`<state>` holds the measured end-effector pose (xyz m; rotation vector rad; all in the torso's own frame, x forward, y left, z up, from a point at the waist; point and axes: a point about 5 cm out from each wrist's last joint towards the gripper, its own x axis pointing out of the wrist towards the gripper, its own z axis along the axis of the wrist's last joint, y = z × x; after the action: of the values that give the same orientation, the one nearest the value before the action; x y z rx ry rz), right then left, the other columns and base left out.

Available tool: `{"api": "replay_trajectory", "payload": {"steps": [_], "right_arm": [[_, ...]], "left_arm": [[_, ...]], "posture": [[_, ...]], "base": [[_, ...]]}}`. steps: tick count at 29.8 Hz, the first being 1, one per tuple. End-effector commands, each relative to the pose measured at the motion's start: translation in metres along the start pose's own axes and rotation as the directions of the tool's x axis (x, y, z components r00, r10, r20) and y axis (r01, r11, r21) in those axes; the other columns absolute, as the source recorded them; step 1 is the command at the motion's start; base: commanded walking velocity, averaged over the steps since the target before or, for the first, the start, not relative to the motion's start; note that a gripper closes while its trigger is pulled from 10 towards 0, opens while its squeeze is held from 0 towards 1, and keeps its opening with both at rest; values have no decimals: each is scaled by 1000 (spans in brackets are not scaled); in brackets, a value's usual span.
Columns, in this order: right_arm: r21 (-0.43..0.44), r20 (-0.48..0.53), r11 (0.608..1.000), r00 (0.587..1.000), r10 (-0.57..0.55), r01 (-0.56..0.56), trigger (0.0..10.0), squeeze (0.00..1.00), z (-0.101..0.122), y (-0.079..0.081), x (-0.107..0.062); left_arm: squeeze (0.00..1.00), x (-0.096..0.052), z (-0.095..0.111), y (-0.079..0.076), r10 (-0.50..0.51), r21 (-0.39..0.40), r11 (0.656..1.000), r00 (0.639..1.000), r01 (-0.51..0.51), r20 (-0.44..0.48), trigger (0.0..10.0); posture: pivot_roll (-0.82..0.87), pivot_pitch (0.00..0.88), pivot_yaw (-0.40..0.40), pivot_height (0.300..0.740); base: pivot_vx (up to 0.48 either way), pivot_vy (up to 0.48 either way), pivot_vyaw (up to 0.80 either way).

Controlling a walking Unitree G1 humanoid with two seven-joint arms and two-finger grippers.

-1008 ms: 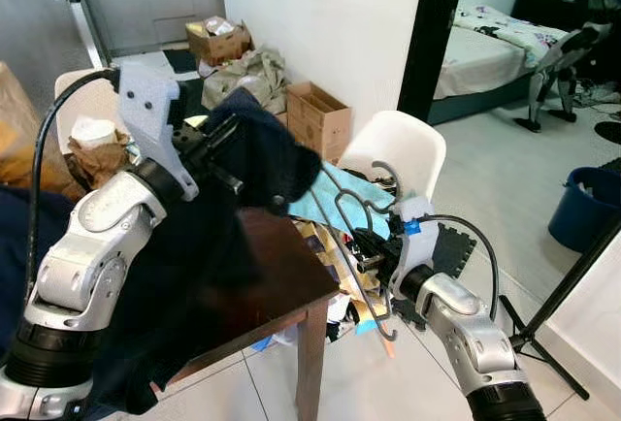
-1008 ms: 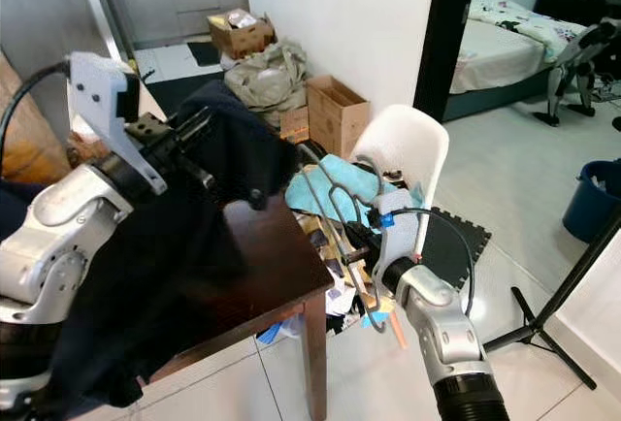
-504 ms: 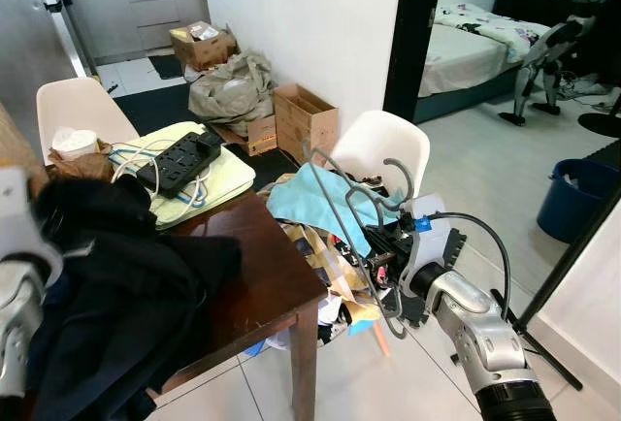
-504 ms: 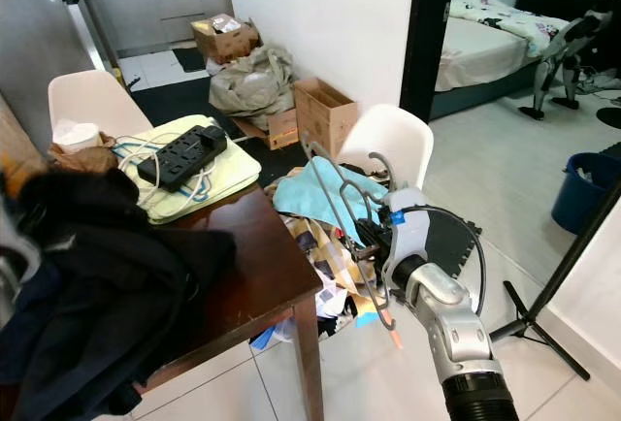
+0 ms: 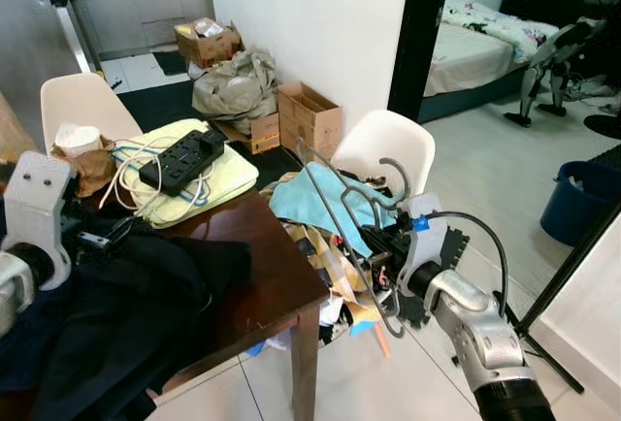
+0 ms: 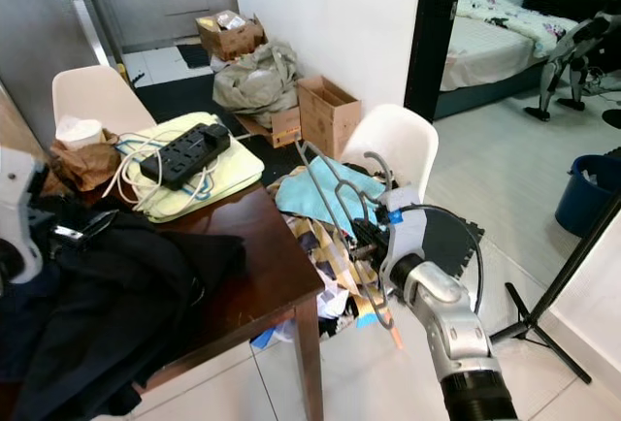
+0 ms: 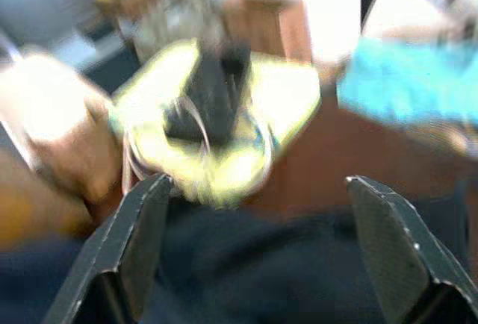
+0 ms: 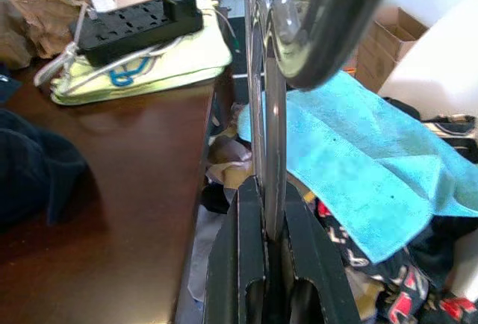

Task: Hang hanger

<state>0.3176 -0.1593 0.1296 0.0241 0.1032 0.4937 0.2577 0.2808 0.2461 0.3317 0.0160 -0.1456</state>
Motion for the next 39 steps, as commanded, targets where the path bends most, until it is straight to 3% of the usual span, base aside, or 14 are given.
{"api": "replay_trajectory", "payload": {"steps": [1,2,3,4,5,7,9,12,17,21,28,31,36,39], "right_arm": [[18,33,999,999,34,-35,10000,0,6,5,4],[33,47,998,998,48,-50,10000,0,8,7,5],[40,58,997,997,59,-61,10000,0,9,9,6],[40,58,997,997,59,-61,10000,0,9,9,6],[44,74,996,995,69,-72,10000,0,12,10,7],[85,132,990,986,102,-114,10000,0,21,15,8],[85,132,990,986,102,-114,10000,0,21,15,8],[111,190,983,974,126,-149,10000,0,32,18,11],[131,274,968,946,171,-213,10000,0,52,25,16],[115,296,967,937,186,-228,10000,0,61,27,18],[110,302,967,935,188,-230,10000,0,64,27,19],[108,298,966,934,195,-236,10000,0,65,27,19],[100,295,967,935,197,-235,10000,0,66,28,21],[96,288,971,940,185,-221,10000,0,66,27,22]], "left_arm": [[1000,-5,24,10,34,72,997,996,-40,83,10000],[1000,-6,37,15,107,91,988,982,-122,157,10000],[412,-6,44,15,163,87,979,965,-183,205,10000],[412,-6,44,15,163,87,979,965,-183,205,10000],[0,-5,43,9,204,79,971,953,-226,222,10000],[0,-3,39,-12,230,33,969,946,-244,229,10000],[0,-3,39,-12,230,33,969,946,-244,229,10000],[0,0,41,-33,244,-24,969,936,-246,254,10000],[0,0,43,-51,282,15,955,920,-297,272,10000],[0,-10,34,-48,332,85,927,905,-365,265,10000],[0,-33,20,-22,496,69,849,834,-524,240,10000],[0,-41,8,-10,579,16,805,793,-592,190,10000],[0,-40,2,-8,596,-16,798,786,-602,165,10000],[0,-35,-1,-12,575,-29,815,802,-579,159,10000]], "posture": [[-41,0,17,736],[-37,0,15,736],[-31,0,12,736],[-31,0,12,736],[-28,0,10,736],[-16,0,-1,736],[-16,0,-1,736],[2,0,-13,736],[11,0,-18,736],[15,0,-19,736],[24,0,-27,736],[24,0,-31,736],[20,0,-34,736],[13,0,-34,736]], "base": [[0,0,0],[0,0,0],[0,0,0],[0,0,0],[0,0,0],[0,0,0],[0,0,0],[0,0,754],[0,0,750],[0,0,750],[0,0,750],[0,0,750],[0,0,750],[0,0,748]]}}
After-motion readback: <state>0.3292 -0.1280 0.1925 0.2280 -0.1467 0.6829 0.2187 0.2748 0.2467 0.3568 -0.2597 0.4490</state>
